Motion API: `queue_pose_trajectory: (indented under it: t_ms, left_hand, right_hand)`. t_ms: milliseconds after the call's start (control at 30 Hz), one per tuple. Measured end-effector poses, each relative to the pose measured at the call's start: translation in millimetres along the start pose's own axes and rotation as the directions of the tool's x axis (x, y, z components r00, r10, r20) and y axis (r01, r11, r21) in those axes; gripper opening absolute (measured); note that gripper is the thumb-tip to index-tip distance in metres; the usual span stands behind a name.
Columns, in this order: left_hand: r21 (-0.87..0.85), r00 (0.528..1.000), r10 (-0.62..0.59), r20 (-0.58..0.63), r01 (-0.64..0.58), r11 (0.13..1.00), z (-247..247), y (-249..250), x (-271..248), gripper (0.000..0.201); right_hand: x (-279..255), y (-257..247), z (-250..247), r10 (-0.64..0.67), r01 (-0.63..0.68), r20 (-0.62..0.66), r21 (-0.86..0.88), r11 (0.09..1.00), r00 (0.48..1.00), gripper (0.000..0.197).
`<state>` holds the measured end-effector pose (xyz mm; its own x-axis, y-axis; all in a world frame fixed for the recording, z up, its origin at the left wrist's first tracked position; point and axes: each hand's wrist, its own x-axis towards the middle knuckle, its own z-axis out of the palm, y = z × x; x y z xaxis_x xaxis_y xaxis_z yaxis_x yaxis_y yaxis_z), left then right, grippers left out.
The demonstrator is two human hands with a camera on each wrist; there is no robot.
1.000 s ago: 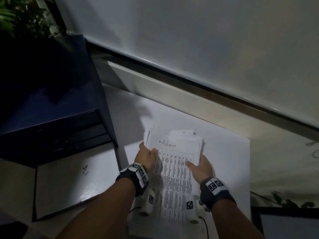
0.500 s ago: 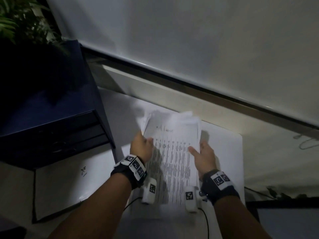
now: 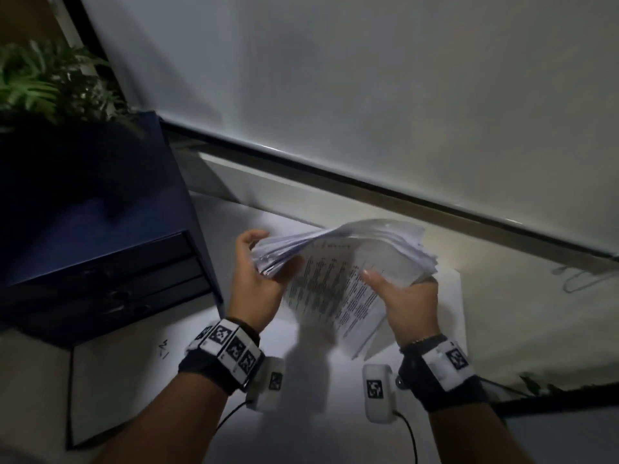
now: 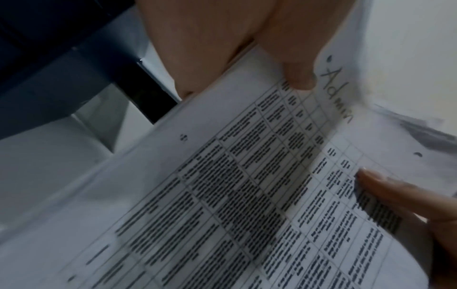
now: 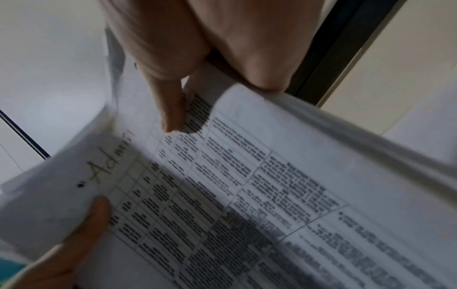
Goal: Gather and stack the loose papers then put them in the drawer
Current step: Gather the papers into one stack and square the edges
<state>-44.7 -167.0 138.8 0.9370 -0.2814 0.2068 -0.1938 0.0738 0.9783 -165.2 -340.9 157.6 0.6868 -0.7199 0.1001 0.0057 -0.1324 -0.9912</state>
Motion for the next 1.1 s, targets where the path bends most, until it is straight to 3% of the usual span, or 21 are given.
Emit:
queue_pose_trajectory:
  t_ms: [167, 300, 367, 533, 700, 833, 967, 1100]
  left_hand:
    - [-0.009, 0.997, -0.065, -0.033, 0.065, 0.998, -6.2, -4.6, 12.1, 0.052]
    - [-0.056, 0.993, -0.054, 0.105, 0.061, 0.997, -6.0, -1.0, 14.2, 0.043]
    - [-0.047, 0.989, -0.064, 0.133, 0.07, 0.996, -4.9, -0.6, 14.5, 0.037]
    - [-0.09, 0.987, -0.074, 0.146, 0.087, 0.992, -6.5, -2.0, 17.4, 0.039]
    - [-0.111, 0.98, -0.161, 0.113, 0.174, 0.979, -3.2, -9.6, 18.5, 0.028]
    - [-0.132, 0.975, -0.191, 0.11, 0.205, 0.97, -4.3, -15.2, 19.9, 0.039]
    - [-0.141, 0.966, -0.245, 0.081, 0.255, 0.957, -3.4, -21.8, 20.5, 0.028]
    - [-0.158, 0.97, -0.225, 0.093, 0.237, 0.958, -2.6, -18.4, 18.7, 0.03]
  right_hand:
    - [-1.7, -3.4, 0.0, -0.023, 0.023, -0.044, 0.003, 1.0, 0.999, 0.036]
    - [-1.5, -16.0, -0.4, -0.024, 0.026, -0.03, 0.1, 0.995, 0.999, 0.032]
    - [5.9, -28.4, 1.7, -0.041, 0.063, -0.117, 0.191, 0.98, 0.992, 0.029]
    - [16.3, -36.8, 9.0, -0.097, 0.12, -0.335, 0.049, 0.992, 0.937, 0.024]
    - [10.2, -34.3, 9.5, -0.145, 0.143, -0.32, -0.03, 0.989, 0.936, 0.02]
    - [10.4, -28.7, 8.9, -0.194, 0.169, -0.345, -0.103, 0.98, 0.918, 0.028]
    - [9.2, -27.8, 6.5, -0.177, 0.169, -0.337, -0.052, 0.984, 0.925, 0.035]
    - [8.6, -26.0, 7.0, -0.181, 0.186, -0.336, -0.016, 0.982, 0.924, 0.037]
